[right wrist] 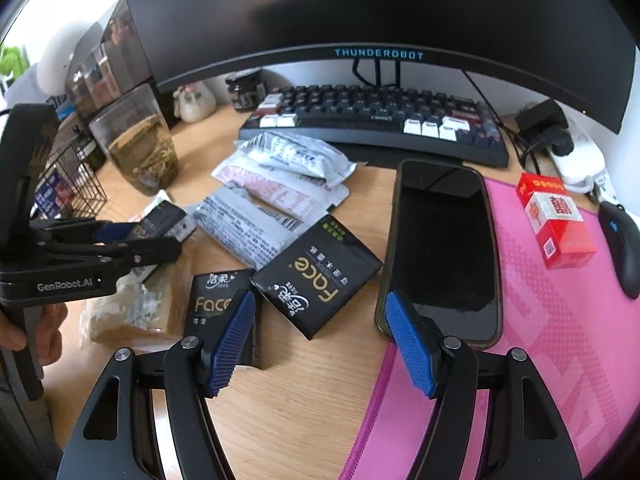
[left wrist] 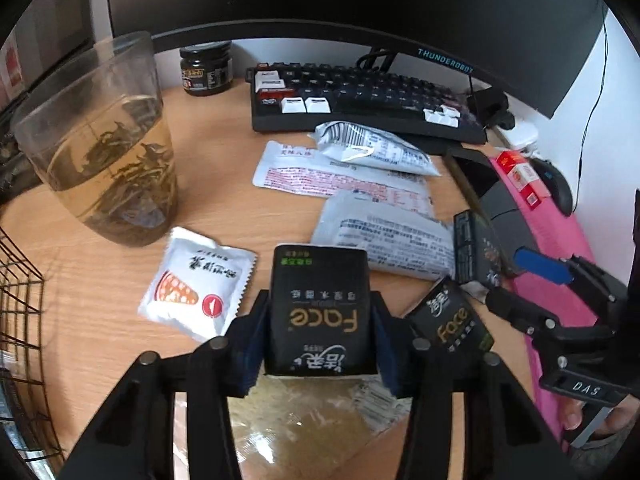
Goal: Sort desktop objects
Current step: 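Return to the desk and grasp a Face tissue pack with the left tool, then hold the tissue pack in the left tool while the right tool grasps another Face pack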
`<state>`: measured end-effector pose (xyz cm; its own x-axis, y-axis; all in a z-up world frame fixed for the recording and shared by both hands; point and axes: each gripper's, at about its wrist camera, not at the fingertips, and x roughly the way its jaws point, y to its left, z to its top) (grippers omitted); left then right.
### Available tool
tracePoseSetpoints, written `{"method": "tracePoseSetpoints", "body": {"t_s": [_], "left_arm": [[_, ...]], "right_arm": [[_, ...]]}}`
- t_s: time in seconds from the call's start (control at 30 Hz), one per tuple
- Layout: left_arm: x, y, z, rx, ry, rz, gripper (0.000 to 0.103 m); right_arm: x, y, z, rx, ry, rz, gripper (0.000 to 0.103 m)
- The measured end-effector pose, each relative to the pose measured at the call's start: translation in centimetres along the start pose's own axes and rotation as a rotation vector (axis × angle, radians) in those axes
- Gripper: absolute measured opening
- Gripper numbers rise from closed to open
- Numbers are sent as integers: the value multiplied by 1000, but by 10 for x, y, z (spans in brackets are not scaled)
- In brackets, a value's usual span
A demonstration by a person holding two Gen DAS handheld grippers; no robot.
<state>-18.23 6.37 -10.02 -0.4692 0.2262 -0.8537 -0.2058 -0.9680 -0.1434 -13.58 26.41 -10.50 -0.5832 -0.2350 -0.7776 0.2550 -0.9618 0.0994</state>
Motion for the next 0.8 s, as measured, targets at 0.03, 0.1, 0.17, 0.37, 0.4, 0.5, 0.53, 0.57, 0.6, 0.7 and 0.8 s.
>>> {"method": "tracePoseSetpoints", "body": {"t_s": [0.03,0.1,0.17,0.37,0.4,0.5,0.53,0.57,0.6,0.7,0.8], "left_arm": [[-3,0,-1,0,-3,2,52],[-9,2,-4,-1,-9,5,52],[-17,6,-7,-4,-11,13,52],[-27,18,-17,-25,-3,15,52],[-27,18,-19,-25,-1,11,52],[-28,19,-23,-24,5,-1,52],[-28,19,-23,-25,4,-1,52],[-29,18,-24,-23,4,-1,52],[-30,18,-25,-22,3,-1,52],[-35,18,-27,-20,0,1,52],[-37,19,-29,-19,0,5,52]], "right_arm": [[0,0,0,-1,0,-2,68],[0,0,-1,-1,1,3,68],[1,1,2,-11,0,7,68],[19,2,22,-37,21,3,79],[23,1,26,-32,26,5,79],[35,4,36,-50,27,-19,79],[36,5,37,-54,23,-31,79],[36,6,37,-56,19,-28,79],[36,8,36,-63,20,-18,79],[33,14,27,-89,39,-3,79],[21,16,13,-111,37,17,77]]}}
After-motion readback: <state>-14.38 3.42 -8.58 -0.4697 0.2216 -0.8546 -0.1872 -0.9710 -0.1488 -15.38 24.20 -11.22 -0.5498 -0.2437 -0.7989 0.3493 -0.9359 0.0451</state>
